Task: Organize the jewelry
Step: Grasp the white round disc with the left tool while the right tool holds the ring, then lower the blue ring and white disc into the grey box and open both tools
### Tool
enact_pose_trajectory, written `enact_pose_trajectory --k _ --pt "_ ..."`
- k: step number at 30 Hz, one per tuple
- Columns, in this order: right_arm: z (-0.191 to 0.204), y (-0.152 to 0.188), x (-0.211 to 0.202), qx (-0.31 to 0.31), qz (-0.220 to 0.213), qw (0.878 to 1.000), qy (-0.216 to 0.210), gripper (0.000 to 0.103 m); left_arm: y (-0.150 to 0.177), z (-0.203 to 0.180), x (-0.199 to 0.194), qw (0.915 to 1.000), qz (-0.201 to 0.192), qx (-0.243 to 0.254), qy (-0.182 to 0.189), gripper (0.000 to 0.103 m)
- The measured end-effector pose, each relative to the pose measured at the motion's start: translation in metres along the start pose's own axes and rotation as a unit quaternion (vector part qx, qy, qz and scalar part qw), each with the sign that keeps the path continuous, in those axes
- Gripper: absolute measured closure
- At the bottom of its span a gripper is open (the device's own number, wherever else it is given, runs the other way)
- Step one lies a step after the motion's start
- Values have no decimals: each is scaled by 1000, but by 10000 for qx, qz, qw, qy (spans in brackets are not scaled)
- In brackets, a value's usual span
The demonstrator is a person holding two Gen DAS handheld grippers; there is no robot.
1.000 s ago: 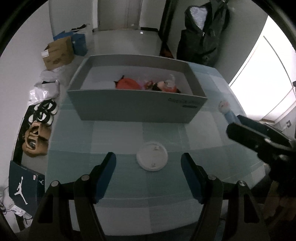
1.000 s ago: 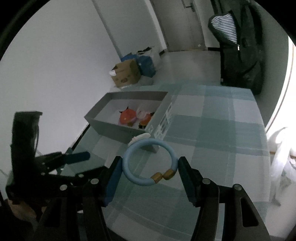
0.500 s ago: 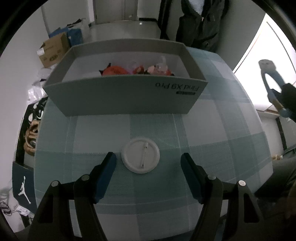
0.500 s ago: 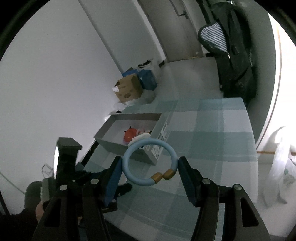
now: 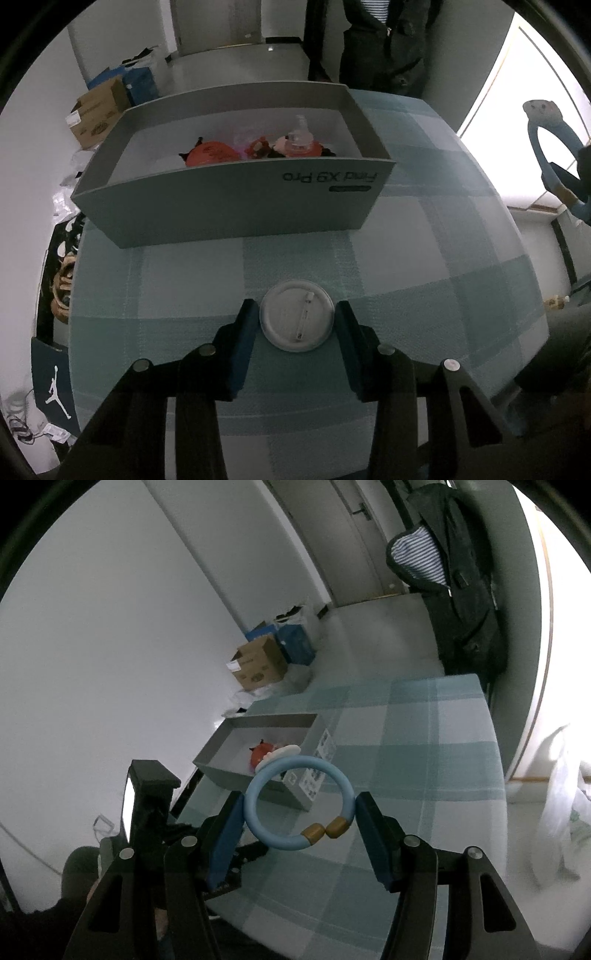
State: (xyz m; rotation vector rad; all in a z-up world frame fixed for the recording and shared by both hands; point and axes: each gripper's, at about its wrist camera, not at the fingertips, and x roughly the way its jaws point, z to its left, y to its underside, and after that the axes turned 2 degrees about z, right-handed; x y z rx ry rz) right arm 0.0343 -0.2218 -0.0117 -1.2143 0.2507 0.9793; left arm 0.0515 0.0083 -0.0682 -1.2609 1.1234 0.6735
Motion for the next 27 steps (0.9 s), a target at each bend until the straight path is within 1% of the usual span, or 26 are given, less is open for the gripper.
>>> enact_pose_trajectory --k 6,9,14,15,16,17,18,20,23,25,27 --pt "-1 0 0 1 -14 10000 -4 42 -1 -5 -1 9999 -5 47 125 67" --pt "0 1 1 7 7 10000 10 42 -1 -6 -5 9999 -47 92 123 67" --pt "1 1 1 1 17 10000 5 42 -4 -10 -14 9996 -193 126 184 67" --pt "1 1 1 -2 14 10000 -1 42 -5 -10 -16 9994 -236 115 206 93" --pt "2 1 2 -4 15 10000 -5 42 -7 -10 -17 9995 -212 123 189 103" --pt "2 1 2 -2 16 10000 -9 42 -8 -10 -17 9996 -190 120 183 103" --pt "2 0 3 6 20 10000 -15 42 -8 -8 -17 9995 -188 61 255 103" --pt "3 0 6 22 32 10000 -29 42 -10 -5 -17 9987 -132 -73 479 103" --pt "5 0 12 42 84 10000 -22 42 -12 -2 -14 9989 -135 -96 445 103" --pt "8 0 15 39 105 9999 -57 42 -12 4 -14 9975 -69 -162 683 103" --pt "11 0 17 -23 118 9999 -40 42 -12 7 -13 9973 26 -185 712 103"
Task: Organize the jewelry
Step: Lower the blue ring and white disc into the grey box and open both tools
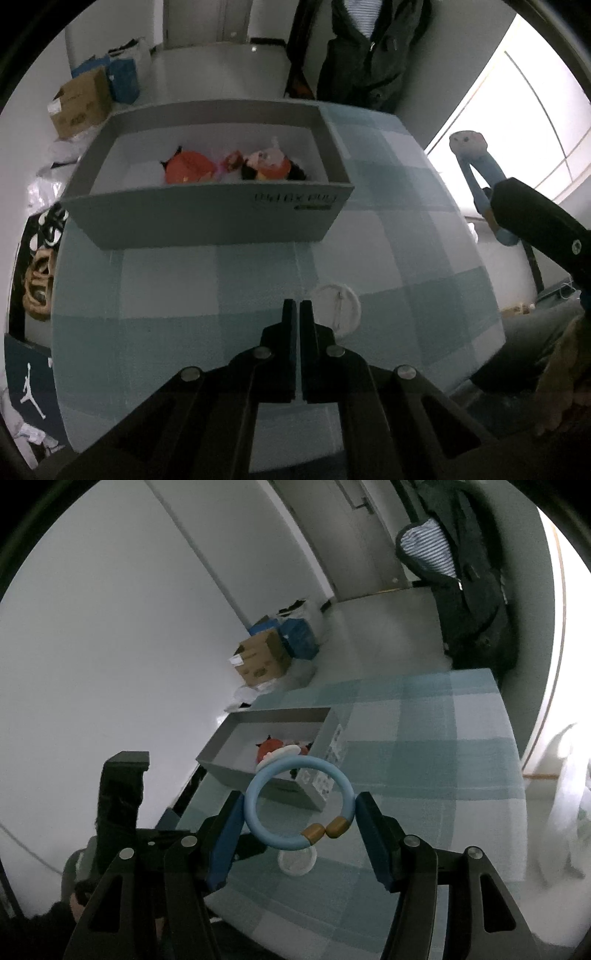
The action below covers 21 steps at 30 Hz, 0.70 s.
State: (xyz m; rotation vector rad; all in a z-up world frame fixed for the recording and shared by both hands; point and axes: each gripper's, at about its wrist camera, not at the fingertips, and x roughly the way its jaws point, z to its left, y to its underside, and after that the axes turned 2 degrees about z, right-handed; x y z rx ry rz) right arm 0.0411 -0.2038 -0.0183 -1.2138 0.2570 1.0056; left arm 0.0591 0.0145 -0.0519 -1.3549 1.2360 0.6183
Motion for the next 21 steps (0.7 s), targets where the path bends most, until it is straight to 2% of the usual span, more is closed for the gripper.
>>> enact_pose_trajectory --k 1,2,3,5,8,12,13,15,16,17,18,21 --pt "0 0 1 -5 11 10000 -2 42 1 -1 0 10000 4 37 60 100" --pt "1 0 2 11 22 10000 -9 42 2 -4 1 9999 23 132 80 87" --pt "1 0 2 15 21 10000 -20 42 5 -9 2 9998 23 193 32 63" --pt "1 -1 2 5 6 10000 -1 42 6 -17 3 9995 -69 322 -4 37" --pt "-2 -1 0 62 -16 10000 0 42 5 -32 10 9981 -117 601 -120 37" --pt "-5 -2 -5 112 -66 9999 21 42 2 -42 38 9954 153 792 -516 37" --pt "-5 -2 -6 130 -77 9999 63 42 3 -44 38 9941 37 888 -627 37" --pt "-9 -3 -10 215 -111 9997 21 42 2 -48 40 9925 43 983 -724 38" --pt "-10 -3 -10 236 -121 9996 32 42 1 -47 41 9932 78 955 -664 41" --pt "-11 -3 -11 248 -139 9996 83 42 1 -47 41 9937 88 934 -619 51" --pt "-13 -4 -12 265 -146 9995 123 42 1 -47 40 9934 69 960 -621 66" --pt "-19 -5 -12 403 -135 9990 133 42 -1 -44 39 9944 100 910 -534 66"
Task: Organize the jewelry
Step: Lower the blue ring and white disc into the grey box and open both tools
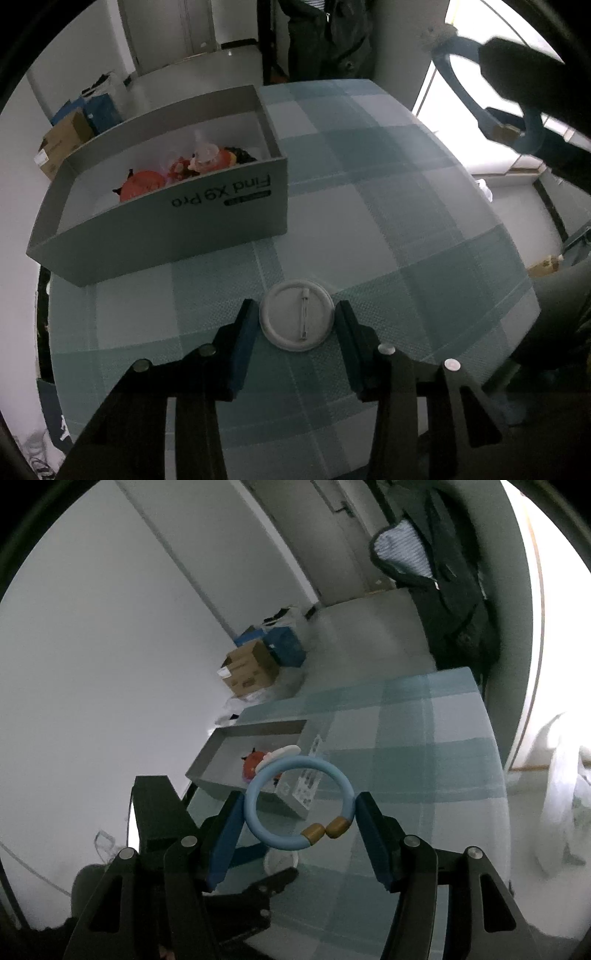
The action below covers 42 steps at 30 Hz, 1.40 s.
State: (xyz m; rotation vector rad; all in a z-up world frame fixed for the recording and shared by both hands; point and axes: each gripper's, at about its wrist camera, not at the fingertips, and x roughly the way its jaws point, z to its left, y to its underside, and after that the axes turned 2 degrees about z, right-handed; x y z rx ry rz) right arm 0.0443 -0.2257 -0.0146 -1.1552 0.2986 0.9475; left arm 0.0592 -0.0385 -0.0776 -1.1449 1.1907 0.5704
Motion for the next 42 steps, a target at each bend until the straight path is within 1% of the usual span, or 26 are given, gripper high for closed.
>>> enact_pose_trajectory --k 2,5,10,13,15,17,18,19,23,27,36,42 --pt "-2 -1 1 43 10 10000 12 42 -1 0 -2 10000 -33 -53 5 66" --pt "-2 0 4 64 33 10000 4 42 -3 4 -16 9994 -222 -220 111 66" --pt "5 -3 10 -50 58 9999 -77 42 -11 21 -48 9953 -776 -538 217 66" --pt "12 -6 14 -169 39 9998 -123 42 -16 35 -61 9907 -1024 -832 321 66" --pt "16 -10 18 -235 35 9996 -173 42 -19 45 -67 9878 -1182 -968 289 66" --pt "19 -13 23 -260 52 9994 -206 42 -22 55 -69 9853 -1260 -1114 306 66" --pt "21 -16 26 -261 64 9993 -246 42 -25 63 -71 9823 -1302 -1259 472 66" --pt "22 -18 29 -270 66 9992 -274 42 -27 68 -72 9802 -1346 -1349 547 66" --pt "28 -28 42 -348 114 9987 -345 42 -30 83 -75 9722 -1583 -1608 627 66" --pt "33 -39 56 -385 177 9981 -454 42 -37 91 -69 9696 -1626 -1722 615 66" --pt "38 -54 83 -455 348 9961 -675 42 -50 102 -55 9703 -1425 -1798 764 66" --pt "37 -59 102 -433 425 9950 -788 42 -56 109 -46 9687 -1260 -1965 847 66"
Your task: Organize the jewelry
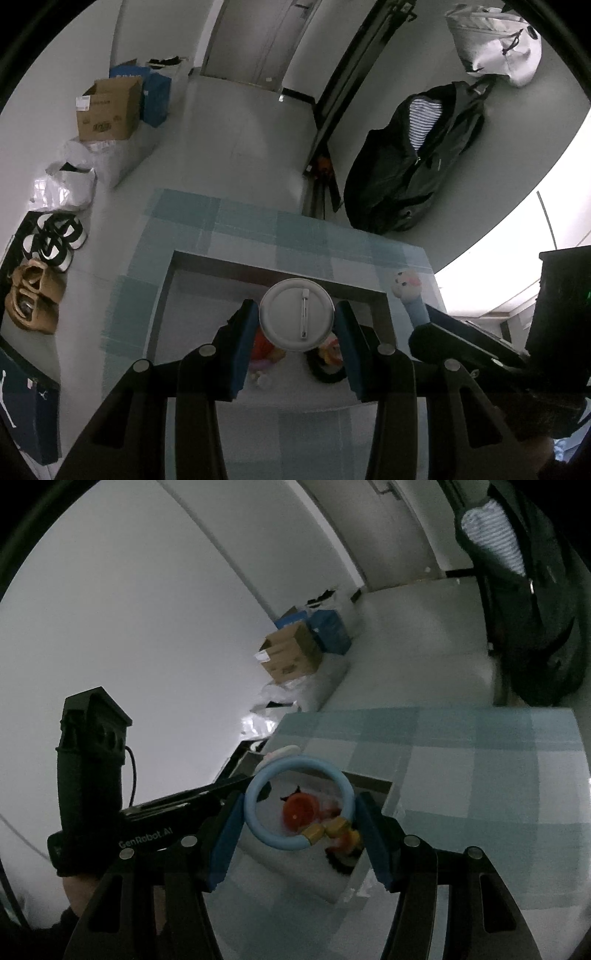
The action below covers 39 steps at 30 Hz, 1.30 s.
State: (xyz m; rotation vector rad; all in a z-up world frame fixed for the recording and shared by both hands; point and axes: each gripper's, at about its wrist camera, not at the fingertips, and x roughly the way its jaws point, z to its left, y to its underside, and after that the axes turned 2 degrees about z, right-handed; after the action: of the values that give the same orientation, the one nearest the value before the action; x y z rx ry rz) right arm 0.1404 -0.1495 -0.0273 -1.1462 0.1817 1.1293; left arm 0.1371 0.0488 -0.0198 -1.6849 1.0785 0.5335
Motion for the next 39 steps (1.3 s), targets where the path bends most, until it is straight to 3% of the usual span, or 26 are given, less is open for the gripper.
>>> enact_pose_trajectory --k 9,18,19,21,27,29,33,35,39 --pt "-5 -3 11 34 142 9999 -89 42 -1 0 13 9998 210 -23 4 66" --pt "-14 -5 17 164 270 9994 -102 41 -4 12 16 9988 283 -384 138 65" --pt "-14 -4 17 161 261 9995 -79 40 -5 14 16 9984 324 -454 137 63" --pt "-14 -4 14 152 213 9996 -124 39 -5 18 14 9973 360 -595 241 46" --pt "-11 -1 -1 89 -61 9999 -126 36 -4 18 0 9972 127 -673 314 45" --pt "-9 0 -6 45 -160 9998 -112 36 -3 13 -7 9982 11 -569 177 45" --pt "-1 4 -17 -120 -342 9993 -9 25 1 -1 -19 9992 -170 -213 -302 44" --pt "1 6 -21 -165 -403 9990 -9 24 5 -9 -24 9974 -320 17 -644 44" --pt "6 13 -29 -221 -475 9986 68 21 14 -13 -31 9942 -479 194 -939 44"
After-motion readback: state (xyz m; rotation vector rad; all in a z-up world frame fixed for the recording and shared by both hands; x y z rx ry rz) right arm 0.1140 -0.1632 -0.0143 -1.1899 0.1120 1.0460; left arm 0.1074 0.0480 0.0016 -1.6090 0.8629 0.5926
